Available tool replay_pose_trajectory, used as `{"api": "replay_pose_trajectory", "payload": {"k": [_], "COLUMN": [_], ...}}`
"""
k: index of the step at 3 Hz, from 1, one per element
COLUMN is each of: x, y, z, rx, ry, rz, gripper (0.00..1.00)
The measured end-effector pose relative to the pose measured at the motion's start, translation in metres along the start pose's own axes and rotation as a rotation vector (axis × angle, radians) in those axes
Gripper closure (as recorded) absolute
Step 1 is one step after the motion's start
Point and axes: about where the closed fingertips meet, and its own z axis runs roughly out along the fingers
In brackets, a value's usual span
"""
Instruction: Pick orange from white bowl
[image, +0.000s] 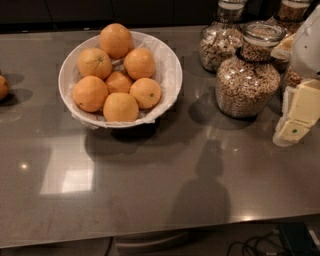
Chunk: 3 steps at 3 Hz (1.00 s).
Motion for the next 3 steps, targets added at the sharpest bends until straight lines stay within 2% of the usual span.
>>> {"api": "replay_pose_trajectory", "payload": {"k": [2,3], "x": [-0.007,-0.033], "y": [-0.005,-0.020], "z": [0.010,0.025], "rx": [0.000,0.014], "ry": [-0.016,-0.071], "rz": [-0.011,-0.056], "gripper": [0.00,0.00]}}
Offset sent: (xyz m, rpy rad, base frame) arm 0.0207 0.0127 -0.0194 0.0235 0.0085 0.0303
